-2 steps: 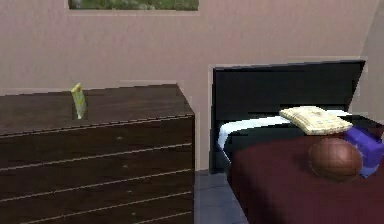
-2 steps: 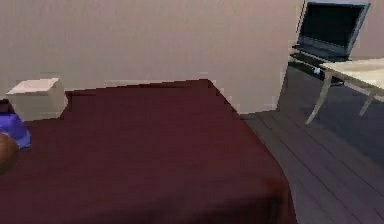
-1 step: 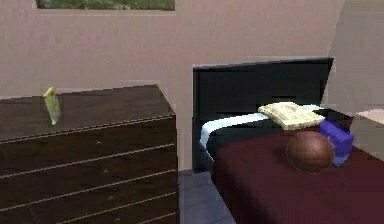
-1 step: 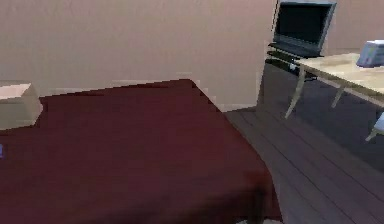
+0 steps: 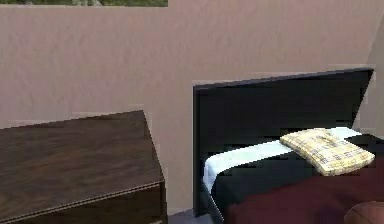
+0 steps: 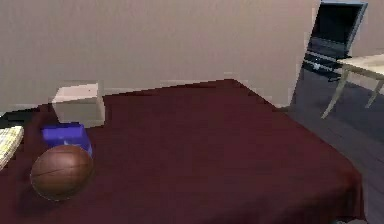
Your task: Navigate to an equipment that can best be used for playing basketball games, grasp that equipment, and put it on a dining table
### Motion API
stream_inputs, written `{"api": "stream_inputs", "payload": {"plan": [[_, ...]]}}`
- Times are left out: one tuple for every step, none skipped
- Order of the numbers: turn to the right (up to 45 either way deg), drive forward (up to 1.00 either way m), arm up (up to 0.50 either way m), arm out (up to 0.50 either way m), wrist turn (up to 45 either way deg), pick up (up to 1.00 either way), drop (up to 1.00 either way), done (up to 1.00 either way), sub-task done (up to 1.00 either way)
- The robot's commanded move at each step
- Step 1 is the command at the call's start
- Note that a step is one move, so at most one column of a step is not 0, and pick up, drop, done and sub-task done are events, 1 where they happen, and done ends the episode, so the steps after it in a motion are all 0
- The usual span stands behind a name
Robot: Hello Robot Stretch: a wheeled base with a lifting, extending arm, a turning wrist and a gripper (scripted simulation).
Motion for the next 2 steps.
{"api": "stream_inputs", "payload": {"plan": [[-33.0, 0.00, 0.00, 0.00, 0.0, 0.00, 0.00, 0.00, 0.00], [0.0, 0.00, 0.50, 0.00, 0.0, 0.00, 0.00, 0.00, 0.00]]}}
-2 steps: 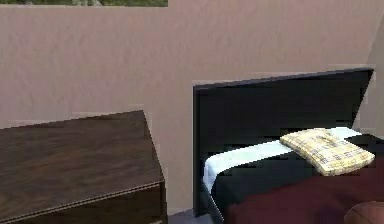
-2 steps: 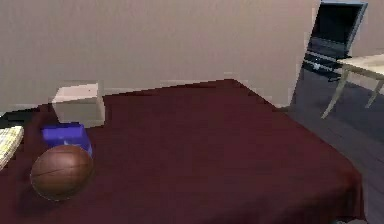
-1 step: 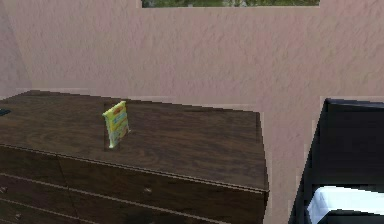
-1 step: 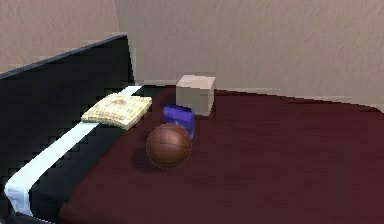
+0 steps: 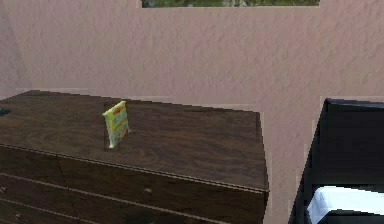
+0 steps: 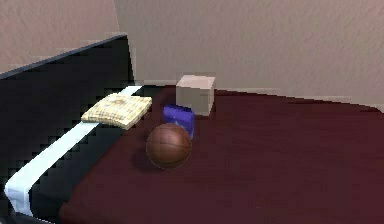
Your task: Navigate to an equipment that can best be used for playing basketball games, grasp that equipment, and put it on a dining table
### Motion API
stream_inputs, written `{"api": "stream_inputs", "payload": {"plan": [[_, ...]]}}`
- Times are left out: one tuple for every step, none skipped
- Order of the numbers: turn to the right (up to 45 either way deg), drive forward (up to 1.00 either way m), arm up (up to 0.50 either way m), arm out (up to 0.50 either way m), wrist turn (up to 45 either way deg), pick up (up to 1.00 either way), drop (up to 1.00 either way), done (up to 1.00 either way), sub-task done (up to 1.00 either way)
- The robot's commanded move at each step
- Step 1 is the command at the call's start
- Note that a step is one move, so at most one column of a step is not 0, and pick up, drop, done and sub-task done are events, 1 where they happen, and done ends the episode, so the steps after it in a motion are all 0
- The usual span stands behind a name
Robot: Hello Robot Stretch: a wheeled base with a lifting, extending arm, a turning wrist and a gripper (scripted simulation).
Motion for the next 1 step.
{"api": "stream_inputs", "payload": {"plan": [[0.0, 0.00, 0.34, 0.00, 0.0, 0.00, 0.00, 0.00, 0.00]]}}
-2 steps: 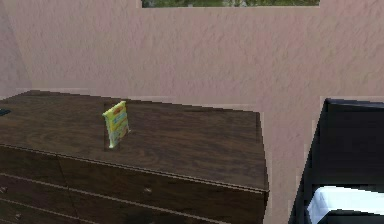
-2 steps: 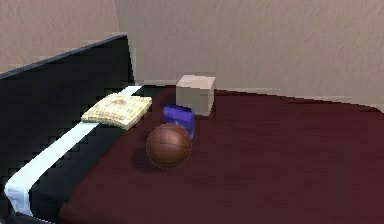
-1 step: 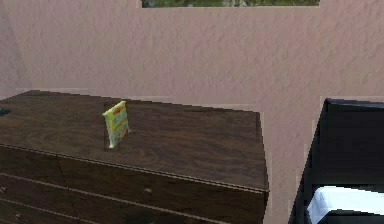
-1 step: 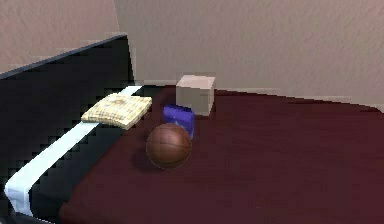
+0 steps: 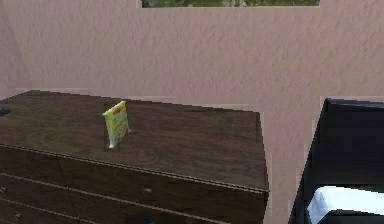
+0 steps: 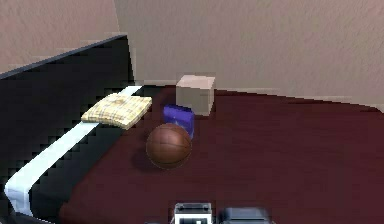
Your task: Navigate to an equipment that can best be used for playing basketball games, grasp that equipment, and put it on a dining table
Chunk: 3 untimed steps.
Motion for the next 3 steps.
{"api": "stream_inputs", "payload": {"plan": [[0.0, 0.00, 0.00, 0.40, 0.0, 0.00, 0.00, 0.00, 0.00], [0.0, 0.00, 0.00, 0.00, 45.0, 0.00, 0.00, 0.00, 0.00], [0.0, 0.00, 0.00, 0.00, 45.0, 0.00, 0.00, 0.00, 0.00]]}}
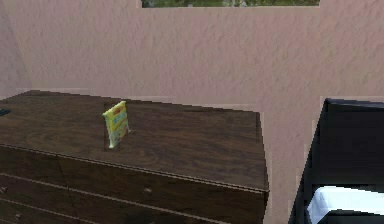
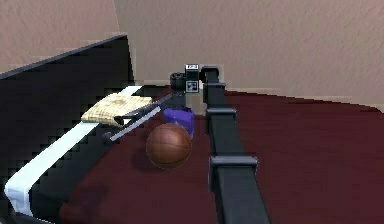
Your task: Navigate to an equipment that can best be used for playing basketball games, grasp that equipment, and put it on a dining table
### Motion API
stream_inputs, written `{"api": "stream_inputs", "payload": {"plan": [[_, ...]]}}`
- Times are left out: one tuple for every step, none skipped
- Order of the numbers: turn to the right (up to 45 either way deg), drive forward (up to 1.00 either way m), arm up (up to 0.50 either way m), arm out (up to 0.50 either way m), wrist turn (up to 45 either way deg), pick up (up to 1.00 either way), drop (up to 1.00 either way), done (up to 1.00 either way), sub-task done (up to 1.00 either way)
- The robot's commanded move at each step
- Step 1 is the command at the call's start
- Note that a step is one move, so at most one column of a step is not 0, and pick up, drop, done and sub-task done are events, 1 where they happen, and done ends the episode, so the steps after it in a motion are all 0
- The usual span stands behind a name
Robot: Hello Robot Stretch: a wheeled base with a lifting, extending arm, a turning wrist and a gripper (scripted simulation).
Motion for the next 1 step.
{"api": "stream_inputs", "payload": {"plan": [[0.0, 0.00, 0.00, 0.00, 45.0, 0.00, 0.00, 0.00, 0.00]]}}
